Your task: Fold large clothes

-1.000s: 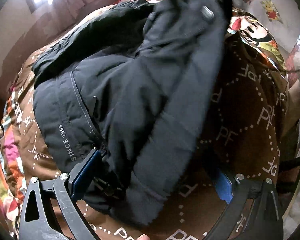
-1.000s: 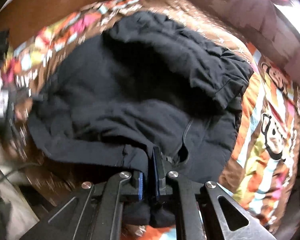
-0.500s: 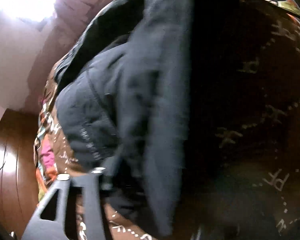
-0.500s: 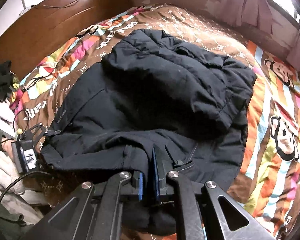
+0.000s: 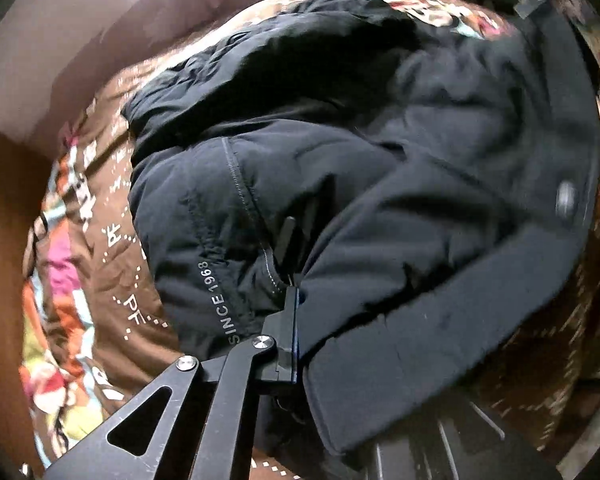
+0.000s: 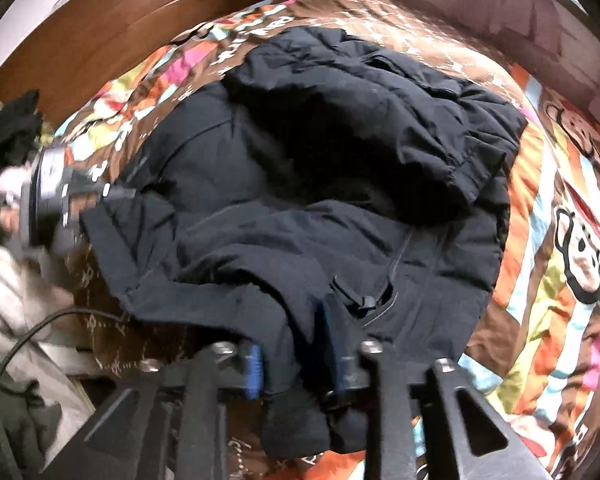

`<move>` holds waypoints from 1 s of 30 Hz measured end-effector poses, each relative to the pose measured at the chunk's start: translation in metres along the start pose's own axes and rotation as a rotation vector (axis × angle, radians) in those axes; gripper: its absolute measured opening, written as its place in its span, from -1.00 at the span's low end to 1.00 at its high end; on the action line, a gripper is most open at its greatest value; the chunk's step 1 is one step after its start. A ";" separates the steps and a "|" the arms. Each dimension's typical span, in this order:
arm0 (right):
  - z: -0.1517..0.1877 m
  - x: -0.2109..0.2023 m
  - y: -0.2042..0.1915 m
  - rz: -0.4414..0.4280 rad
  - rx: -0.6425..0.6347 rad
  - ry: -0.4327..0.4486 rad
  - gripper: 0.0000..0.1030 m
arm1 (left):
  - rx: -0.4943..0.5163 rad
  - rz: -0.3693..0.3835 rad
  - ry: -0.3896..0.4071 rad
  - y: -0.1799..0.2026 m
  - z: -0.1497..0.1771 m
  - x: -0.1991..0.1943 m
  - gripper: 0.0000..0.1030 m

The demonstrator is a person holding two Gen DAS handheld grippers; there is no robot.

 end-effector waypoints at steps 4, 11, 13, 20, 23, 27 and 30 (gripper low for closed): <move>0.009 0.008 -0.024 0.000 -0.092 -0.008 0.18 | -0.081 0.053 -0.029 -0.004 -0.018 -0.009 -0.88; 0.011 0.016 -0.064 0.012 -0.237 0.051 0.37 | -0.166 0.109 0.027 -0.004 -0.074 -0.048 -0.89; 0.011 0.014 -0.075 0.013 -0.279 0.075 0.46 | -0.176 0.124 0.062 -0.005 -0.098 -0.062 -0.89; -0.005 0.003 -0.096 0.083 -0.318 0.172 0.51 | -0.151 0.096 0.178 0.007 -0.168 -0.093 -0.89; -0.012 0.003 -0.096 0.132 -0.291 0.213 0.55 | -0.186 0.104 0.182 0.006 -0.183 -0.092 -0.89; -0.012 0.014 -0.088 0.285 -0.267 0.233 0.56 | -0.236 0.107 0.188 0.001 -0.197 -0.088 -0.89; -0.005 0.033 -0.081 0.419 -0.271 0.183 0.56 | -0.261 0.113 0.190 -0.004 -0.200 -0.087 -0.89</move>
Point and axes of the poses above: each gripper's, at about its wrist camera, not at the fingertips, and x roughly the way its jaws point, y to its right, z to its underside, the point moved 9 cm from there along x, roughly the way its jaws point, and after that the axes turned 13 degrees about -x, right-handed, at the moved point
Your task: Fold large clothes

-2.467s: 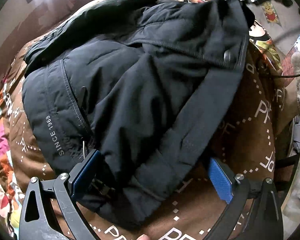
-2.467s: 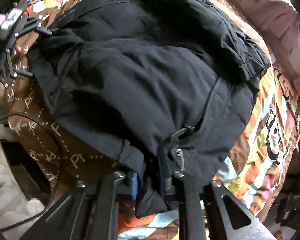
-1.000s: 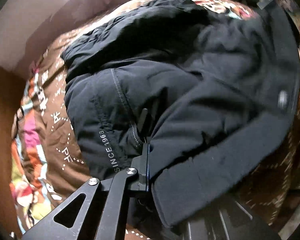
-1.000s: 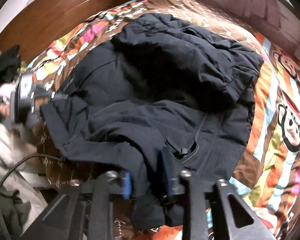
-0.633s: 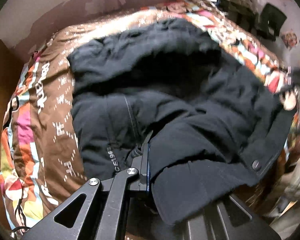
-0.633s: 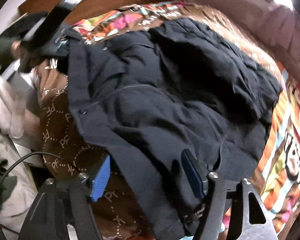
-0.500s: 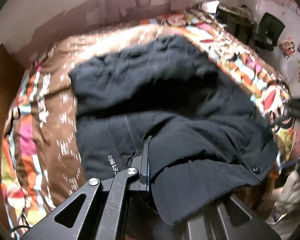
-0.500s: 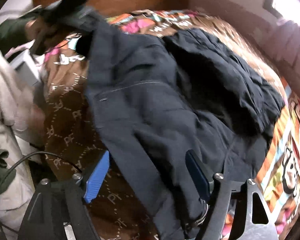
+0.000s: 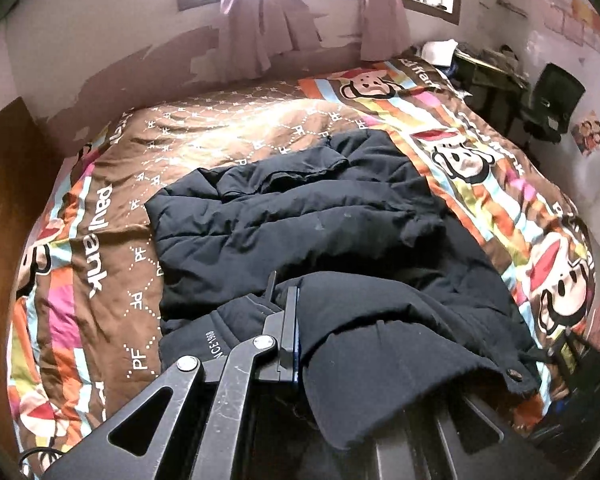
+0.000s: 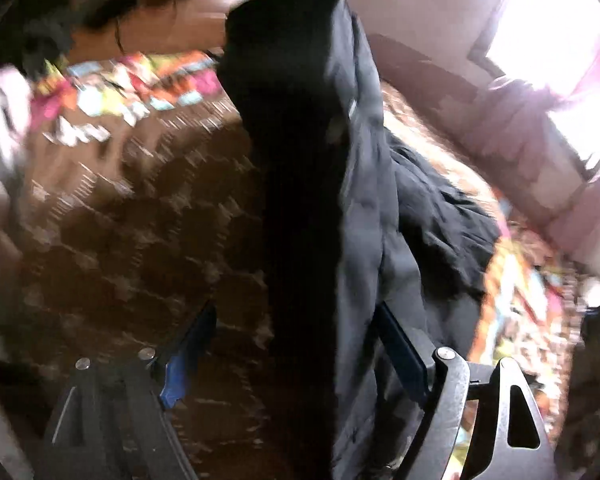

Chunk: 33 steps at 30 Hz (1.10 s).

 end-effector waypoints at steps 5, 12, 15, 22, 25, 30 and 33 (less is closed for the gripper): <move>0.018 0.025 -0.009 0.209 -0.103 -0.082 0.57 | -0.017 0.007 0.006 -0.004 -0.003 -0.002 -0.89; 0.042 0.047 0.009 0.501 -0.258 -0.210 0.53 | -0.044 0.014 0.021 -0.014 -0.004 -0.009 -0.89; 0.043 0.031 0.034 0.542 -0.178 -0.178 0.38 | -0.056 0.018 0.035 -0.025 -0.004 -0.016 -0.89; 0.017 -0.037 0.096 0.559 -0.016 0.035 -0.43 | -0.038 0.051 0.038 -0.038 0.004 -0.029 -0.89; 0.007 -0.052 0.119 0.495 0.043 0.068 -0.67 | -0.026 0.059 0.048 -0.040 0.009 -0.036 -0.89; -0.002 -0.068 0.156 0.281 0.271 0.158 -0.74 | -0.009 0.060 0.044 -0.044 0.014 -0.041 -0.89; -0.007 -0.077 0.180 0.191 0.372 0.202 -0.76 | 0.003 0.053 0.044 -0.045 0.016 -0.043 -0.89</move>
Point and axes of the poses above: each gripper's, at about its wrist camera, not at the fingertips, and x roughly the way its jaws point, y to its right, z to its underside, the point moved 9 cm from there along x, roughly the way its jaws point, and after that the axes turned 13 degrees about -x, right-handed, at the moved point
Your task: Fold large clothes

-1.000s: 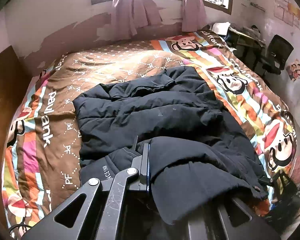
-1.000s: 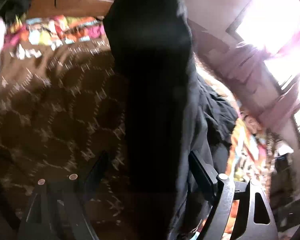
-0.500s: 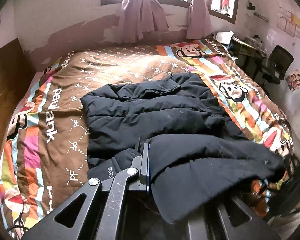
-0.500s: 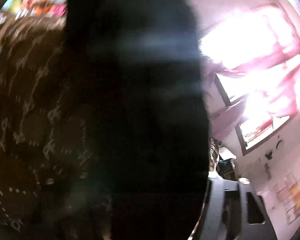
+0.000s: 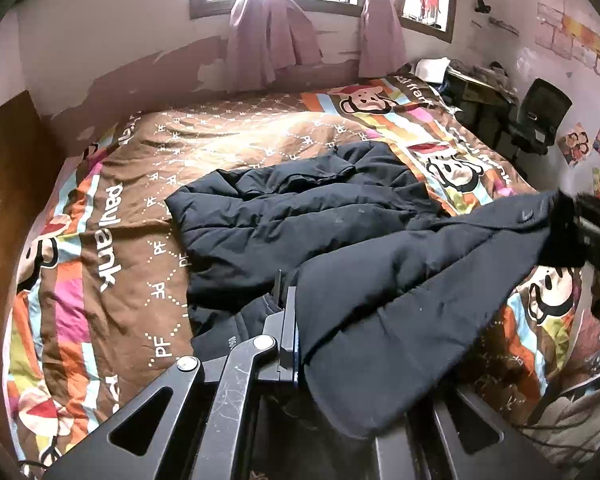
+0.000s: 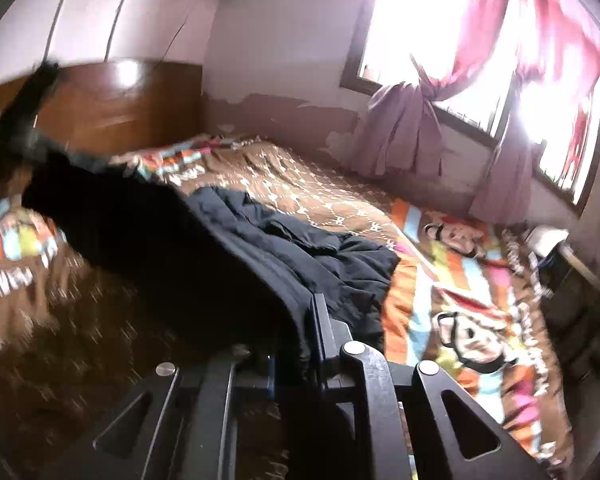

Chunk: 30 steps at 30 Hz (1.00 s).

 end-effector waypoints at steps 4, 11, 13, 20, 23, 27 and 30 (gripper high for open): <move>-0.023 0.004 0.009 -0.064 0.064 0.015 -0.78 | 0.030 0.019 -0.016 0.000 0.008 -0.001 -0.88; -0.042 0.024 0.019 -0.106 0.139 0.029 -0.79 | 0.115 0.053 -0.053 0.009 0.038 -0.002 -0.75; -0.049 0.029 0.021 -0.109 0.142 0.027 -0.79 | 0.130 0.074 -0.076 0.014 0.048 0.000 -0.68; -0.075 0.054 0.028 -0.126 0.161 0.003 -0.79 | 0.198 0.091 -0.090 0.036 0.059 0.003 -0.11; -0.082 0.062 0.028 -0.127 0.167 -0.006 -0.79 | 0.219 0.084 -0.097 0.045 0.061 0.007 -0.08; -0.083 0.067 0.030 -0.121 0.164 -0.016 -0.79 | 0.205 0.104 -0.093 0.046 0.060 0.004 -0.06; -0.081 0.071 0.033 -0.123 0.171 -0.026 -0.80 | 0.197 0.139 -0.086 0.047 0.059 -0.004 0.06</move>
Point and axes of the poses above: each gripper's, at about its wrist camera, not at the fingertips, and x roughly the way its jaws point, y to its right, z to its underside, the point moved 9 cm from there along x, roughly the way its jaws point, and after that the axes turned 13 degrees about -x, right-handed, at the moved point
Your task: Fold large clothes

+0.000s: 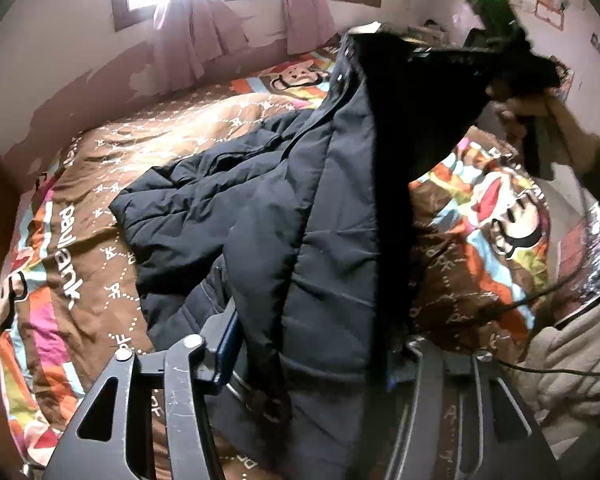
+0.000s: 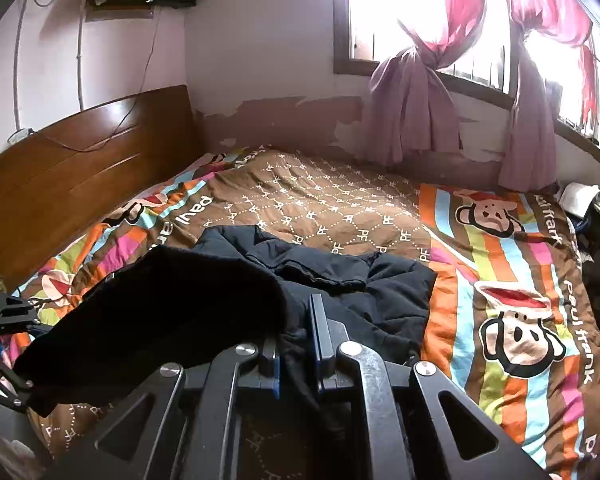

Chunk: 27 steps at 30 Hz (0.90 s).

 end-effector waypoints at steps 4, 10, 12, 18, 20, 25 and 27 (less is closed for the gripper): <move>-0.001 0.005 0.001 0.000 -0.003 -0.010 -0.80 | 0.007 0.045 0.001 0.012 0.001 -0.005 0.37; -0.013 0.016 -0.003 0.001 0.000 -0.032 -0.80 | 0.087 -0.016 -0.025 0.037 0.011 0.016 0.39; -0.017 0.020 -0.003 0.009 -0.006 -0.042 -0.80 | 0.101 -0.047 -0.030 0.039 0.014 0.023 0.39; -0.020 0.021 -0.003 -0.003 0.015 -0.054 -0.80 | 0.196 -0.254 -0.007 0.040 0.023 0.050 0.40; -0.020 0.019 -0.004 -0.011 0.008 -0.055 -0.80 | 0.212 -0.307 0.002 0.037 0.024 0.054 0.40; -0.011 0.006 -0.011 -0.036 -0.033 -0.061 -0.80 | 0.163 -0.334 0.012 0.018 0.022 0.055 0.39; -0.006 -0.002 -0.016 -0.042 -0.057 -0.060 -0.80 | 0.141 -0.355 0.023 0.008 0.020 0.052 0.39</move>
Point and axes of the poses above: each gripper's, at about its wrist camera, not at the fingertips, and x roughly the way its jaws point, y to its right, z to its underside, the point moved 9 cm from there along x, roughly the way its jaws point, and after that the axes turned 13 degrees about -x, right-handed, at the moved point
